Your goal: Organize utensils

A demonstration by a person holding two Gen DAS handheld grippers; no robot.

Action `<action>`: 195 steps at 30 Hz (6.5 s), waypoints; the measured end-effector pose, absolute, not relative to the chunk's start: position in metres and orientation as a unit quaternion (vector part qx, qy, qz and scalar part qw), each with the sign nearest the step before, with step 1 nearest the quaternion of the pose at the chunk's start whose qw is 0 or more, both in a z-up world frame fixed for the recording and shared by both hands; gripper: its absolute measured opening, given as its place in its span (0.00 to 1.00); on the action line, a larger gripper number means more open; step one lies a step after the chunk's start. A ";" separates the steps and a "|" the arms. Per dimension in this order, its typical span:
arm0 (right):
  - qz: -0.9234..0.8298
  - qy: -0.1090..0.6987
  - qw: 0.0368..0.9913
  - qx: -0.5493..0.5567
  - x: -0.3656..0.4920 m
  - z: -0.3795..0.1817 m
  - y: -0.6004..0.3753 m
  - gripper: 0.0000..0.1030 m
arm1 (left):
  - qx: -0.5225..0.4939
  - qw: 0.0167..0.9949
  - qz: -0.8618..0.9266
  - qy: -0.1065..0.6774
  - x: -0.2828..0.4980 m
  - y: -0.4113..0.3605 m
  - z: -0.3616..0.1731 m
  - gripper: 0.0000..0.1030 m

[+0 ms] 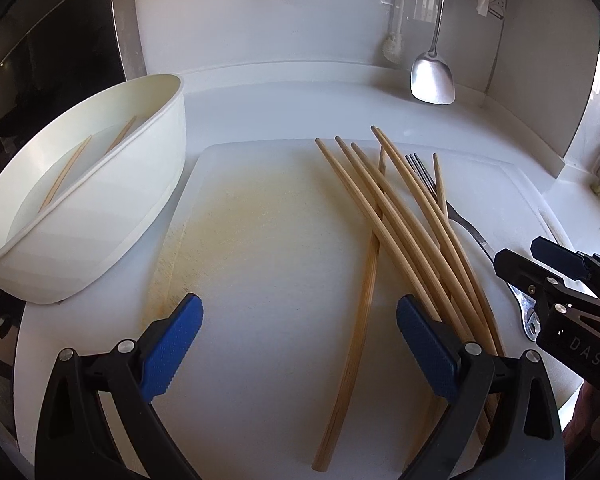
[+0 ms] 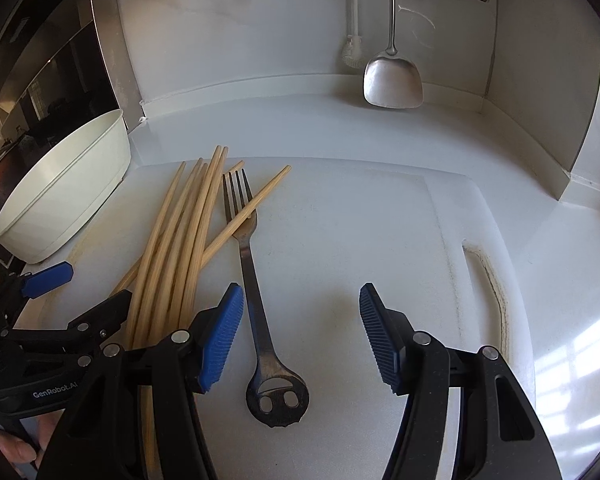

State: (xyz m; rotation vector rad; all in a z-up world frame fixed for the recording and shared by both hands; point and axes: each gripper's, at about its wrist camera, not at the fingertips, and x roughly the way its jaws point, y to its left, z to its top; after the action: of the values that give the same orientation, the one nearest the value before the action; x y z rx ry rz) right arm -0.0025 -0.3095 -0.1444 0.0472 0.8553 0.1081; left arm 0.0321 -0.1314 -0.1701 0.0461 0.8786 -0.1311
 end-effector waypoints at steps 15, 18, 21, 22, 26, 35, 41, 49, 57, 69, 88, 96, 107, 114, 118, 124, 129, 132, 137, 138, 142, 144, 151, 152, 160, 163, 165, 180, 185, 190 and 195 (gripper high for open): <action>0.080 0.418 0.905 -0.020 0.011 -0.149 -0.298 0.55 | 0.016 0.909 -0.046 0.414 0.035 -0.132 -0.170 0.84; 0.087 0.409 0.908 -0.027 0.010 -0.150 -0.294 0.45 | 0.015 0.908 -0.046 0.416 0.037 -0.132 -0.168 0.75; 0.094 0.403 0.910 -0.031 0.010 -0.150 -0.290 0.28 | 0.017 0.911 -0.049 0.409 0.037 -0.134 -0.167 0.61; 0.099 0.402 0.910 -0.032 0.010 -0.149 -0.288 0.25 | 0.017 0.911 -0.048 0.408 0.036 -0.134 -0.166 0.57; 0.104 0.397 0.911 -0.044 0.008 -0.149 -0.282 0.09 | 0.015 0.912 -0.047 0.406 0.037 -0.135 -0.164 0.37; 0.077 0.395 0.915 -0.027 0.008 -0.149 -0.292 0.08 | -0.003 0.910 -0.041 0.411 0.037 -0.127 -0.162 0.15; 0.050 0.391 0.919 -0.014 0.005 -0.149 -0.306 0.07 | -0.014 0.910 -0.046 0.412 0.034 -0.125 -0.161 0.09; 0.027 0.385 0.922 -0.013 0.002 -0.148 -0.317 0.07 | -0.004 0.918 -0.048 0.394 0.025 -0.127 -0.154 0.07; 0.012 0.380 0.925 -0.013 0.000 -0.145 -0.322 0.07 | 0.010 0.925 -0.045 0.377 0.021 -0.127 -0.147 0.07; 0.005 0.379 0.925 -0.015 -0.001 -0.146 -0.324 0.07 | 0.015 0.931 -0.031 0.364 0.020 -0.117 -0.134 0.07; -0.009 0.396 0.918 -0.022 0.000 -0.152 -0.329 0.07 | 0.025 0.912 0.016 0.410 0.013 -0.110 -0.160 0.07; -0.008 0.400 0.916 -0.030 0.003 -0.152 -0.327 0.07 | 0.047 0.911 0.011 0.409 0.030 -0.117 -0.157 0.07; -0.011 0.397 0.917 -0.026 0.003 -0.152 -0.331 0.23 | 0.042 0.916 -0.001 0.399 0.040 -0.124 -0.154 0.21; -0.005 0.398 0.917 -0.019 0.008 -0.153 -0.332 0.23 | 0.030 0.912 0.002 0.410 0.051 -0.119 -0.159 0.31; -0.001 0.400 0.916 -0.016 0.015 -0.153 -0.331 0.24 | 0.027 0.909 0.006 0.415 0.060 -0.119 -0.160 0.47; 0.003 0.401 0.916 -0.007 0.017 -0.153 -0.332 0.24 | 0.014 0.907 0.003 0.421 0.066 -0.117 -0.160 0.49; 0.005 0.400 0.917 -0.003 0.016 -0.153 -0.333 0.24 | 0.023 0.924 0.014 0.381 0.050 -0.119 -0.152 0.49; 0.007 0.400 0.916 0.000 0.015 -0.153 -0.334 0.24 | 0.032 0.927 0.010 0.373 0.048 -0.121 -0.151 0.49; 0.007 0.400 0.917 -0.006 0.015 -0.153 -0.333 0.24 | 0.015 0.917 -0.001 0.398 0.058 -0.117 -0.158 0.49; 0.007 0.399 0.917 -0.008 0.015 -0.154 -0.332 0.24 | 0.005 0.914 -0.003 0.407 0.060 -0.116 -0.160 0.49; 0.006 0.402 0.916 -0.002 0.017 -0.154 -0.332 0.24 | 0.000 0.910 -0.006 0.414 0.066 -0.116 -0.161 0.49; 0.005 0.403 0.915 0.002 0.018 -0.154 -0.334 0.24 | 0.002 0.909 -0.009 0.417 0.069 -0.119 -0.162 0.49; 0.005 0.407 0.913 -0.004 0.020 -0.154 -0.332 0.24 | 0.031 0.911 -0.001 0.412 0.069 -0.125 -0.160 0.29; 0.006 0.408 0.913 -0.006 0.020 -0.154 -0.331 0.23 | 0.036 0.912 0.002 0.408 0.068 -0.125 -0.160 0.25; 0.000 0.401 0.916 -0.027 0.018 -0.156 -0.325 0.07 | 0.031 0.915 0.011 0.401 0.069 -0.114 -0.158 0.04; -0.001 0.400 0.916 -0.029 0.017 -0.156 -0.325 0.07 | 0.020 0.918 0.006 0.397 0.066 -0.112 -0.157 0.01; -0.001 0.400 0.916 -0.026 0.017 -0.156 -0.326 0.06 | 0.011 0.919 0.003 0.395 0.063 -0.110 -0.156 0.01; 0.005 0.398 0.917 -0.038 0.013 -0.156 -0.326 0.07 | 0.055 0.926 0.013 0.372 0.043 -0.127 -0.160 0.01; 0.004 0.399 0.916 -0.043 0.012 -0.155 -0.324 0.07 | 0.039 0.925 0.012 0.378 0.043 -0.122 -0.159 0.02; 0.000 0.399 0.916 -0.040 0.012 -0.155 -0.324 0.07 | 0.025 0.920 0.016 0.390 0.046 -0.117 -0.159 0.22; -0.002 0.398 0.917 -0.035 0.012 -0.155 -0.325 0.07 | 0.023 0.917 0.016 0.398 0.052 -0.114 -0.162 0.46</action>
State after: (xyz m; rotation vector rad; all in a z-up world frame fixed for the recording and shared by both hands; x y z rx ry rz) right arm 0.0115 -0.3254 -0.1554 -0.0725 0.8180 -0.0049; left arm 0.0515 -0.1144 -0.1624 0.0483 0.8194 0.0327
